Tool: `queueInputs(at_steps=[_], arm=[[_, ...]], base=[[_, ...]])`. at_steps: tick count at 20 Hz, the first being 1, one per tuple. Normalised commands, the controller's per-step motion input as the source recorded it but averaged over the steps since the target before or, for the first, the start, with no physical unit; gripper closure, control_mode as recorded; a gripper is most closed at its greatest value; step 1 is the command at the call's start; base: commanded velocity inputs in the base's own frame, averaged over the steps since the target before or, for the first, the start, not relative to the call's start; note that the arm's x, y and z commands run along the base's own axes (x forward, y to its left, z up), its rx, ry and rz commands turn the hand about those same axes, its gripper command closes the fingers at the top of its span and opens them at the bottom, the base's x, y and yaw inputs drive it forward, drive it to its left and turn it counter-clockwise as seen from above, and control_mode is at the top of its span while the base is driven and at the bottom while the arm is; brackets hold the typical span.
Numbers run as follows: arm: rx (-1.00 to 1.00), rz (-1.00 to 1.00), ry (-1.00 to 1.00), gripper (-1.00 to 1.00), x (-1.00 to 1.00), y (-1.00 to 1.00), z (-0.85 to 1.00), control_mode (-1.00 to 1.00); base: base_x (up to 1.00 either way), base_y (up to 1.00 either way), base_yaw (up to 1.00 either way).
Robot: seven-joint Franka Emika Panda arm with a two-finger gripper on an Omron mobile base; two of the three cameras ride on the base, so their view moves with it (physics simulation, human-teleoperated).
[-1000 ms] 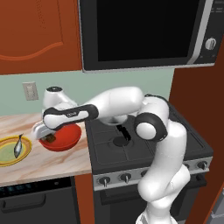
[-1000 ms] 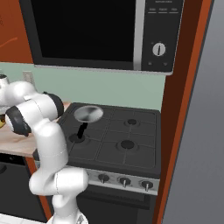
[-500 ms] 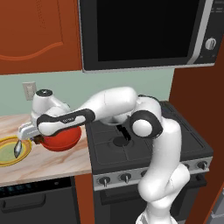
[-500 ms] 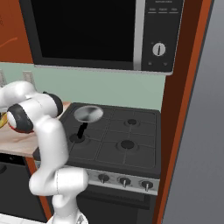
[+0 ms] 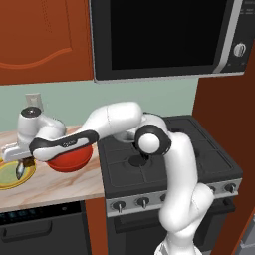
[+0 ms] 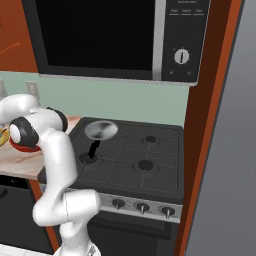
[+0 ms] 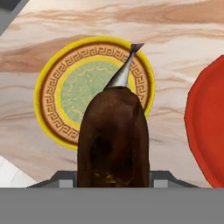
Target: Place the fish on the plate and place the sweet potato on the same plate.
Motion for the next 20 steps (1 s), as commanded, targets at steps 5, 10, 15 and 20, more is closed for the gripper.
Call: queueInputs(at_steps=[5,10,15,20], arm=[[-0.03,-0.11,0.00,1.00,0.00,0.26,0.01,-1.00],[-0.01,-0.03,-0.08,1.00,0.00,0.01,-0.05,-1.00],[-0.01,-0.04,-0.05,1.00,0.00,0.00,-0.17,-1.00],[0.00,-0.05,-0.03,1.00,0.00,0.01,-0.24,-1.00]], base=[[0.00,0.00,0.00],[0.00,0.00,0.00],[0.00,0.00,0.00],[0.00,0.00,0.00]])
